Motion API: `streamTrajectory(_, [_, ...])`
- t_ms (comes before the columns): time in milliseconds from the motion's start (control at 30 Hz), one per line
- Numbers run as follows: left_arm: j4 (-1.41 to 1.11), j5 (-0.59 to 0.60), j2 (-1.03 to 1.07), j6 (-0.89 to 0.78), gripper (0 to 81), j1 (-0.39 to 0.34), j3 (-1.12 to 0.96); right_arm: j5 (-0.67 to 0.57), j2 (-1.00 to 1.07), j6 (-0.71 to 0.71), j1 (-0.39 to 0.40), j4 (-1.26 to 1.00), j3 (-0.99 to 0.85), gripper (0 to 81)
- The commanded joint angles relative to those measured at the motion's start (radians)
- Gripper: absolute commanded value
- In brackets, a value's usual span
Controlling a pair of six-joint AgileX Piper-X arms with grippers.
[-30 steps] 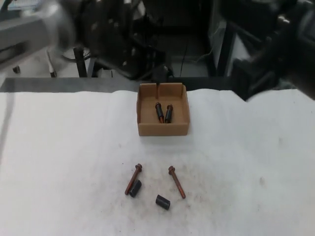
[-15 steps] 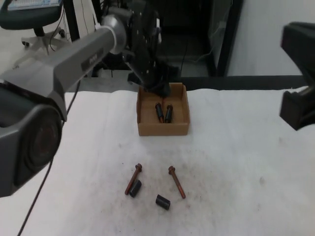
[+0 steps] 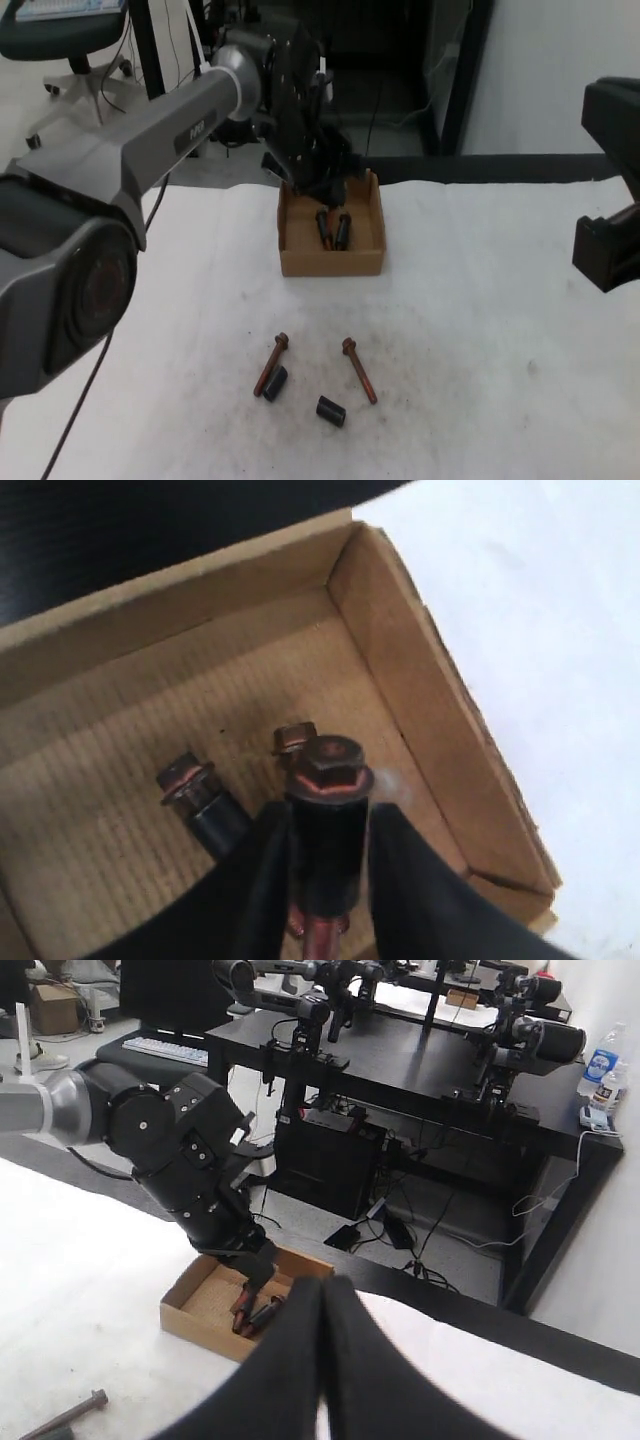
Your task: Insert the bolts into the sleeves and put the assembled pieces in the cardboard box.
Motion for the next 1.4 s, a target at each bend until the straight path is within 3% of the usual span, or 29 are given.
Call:
streamTrajectory(0, [-0.003, -0.013, -0.014, -0.03, 26.7, 0.003, -0.021, 0.009, -0.007, -0.002, -0.004, 0.009, -0.005, 0.0])
streamTrajectory(233, [0.061, -0.013, -0.014, -0.032, 24.9, 0.023, -0.099, 0.009, -0.007, -0.002, -0.004, 0.039, -0.005, 0.0])
streamTrajectory(300, [0.129, -0.013, -0.021, -0.026, 16.5, 0.032, -0.141, 0.009, -0.007, -0.002, -0.004, 0.039, -0.005, 0.0])
streamTrajectory(367, [0.194, -0.013, -0.036, 0.028, 0.0, 0.037, -0.184, 0.009, -0.007, -0.002, -0.004, 0.039, -0.005, 0.0])
streamTrajectory(500, [0.292, -0.025, -0.122, 0.129, 0.2, 0.042, -0.205, 0.009, -0.001, 0.0, -0.034, 0.047, -0.005, 0.0])
streamTrajectory(667, [0.455, -0.137, -0.283, 0.219, 0.2, 0.034, -0.203, -0.066, 0.037, 0.054, -0.165, 0.134, -0.005, 0.0])
streamTrajectory(867, [0.543, -0.141, -0.519, 0.254, 0.2, 0.011, -0.126, -0.484, 0.158, 0.121, -0.437, 0.154, -0.005, 0.0])
streamTrajectory(967, [0.549, -0.205, -0.661, 0.279, 0.2, 0.006, 0.037, -0.629, 0.263, 0.121, -0.54, 0.157, -0.005, 0.0])
streamTrajectory(1067, [0.52, -0.222, -0.824, 0.284, 0.2, 0.006, 0.288, -0.699, 0.361, 0.121, -0.574, 0.157, -0.005, 0.0])
streamTrajectory(1167, [0.371, -0.222, -1.019, 0.231, 0.2, 0.006, 0.627, -0.728, 0.432, 0.121, -0.552, 0.157, -0.005, 0.0])
streamTrajectory(1367, [-0.187, -0.222, -1.42, -0.077, 0.2, 0.006, 1.305, -0.732, 0.529, 0.121, -0.438, 0.092, -0.005, 0.0])
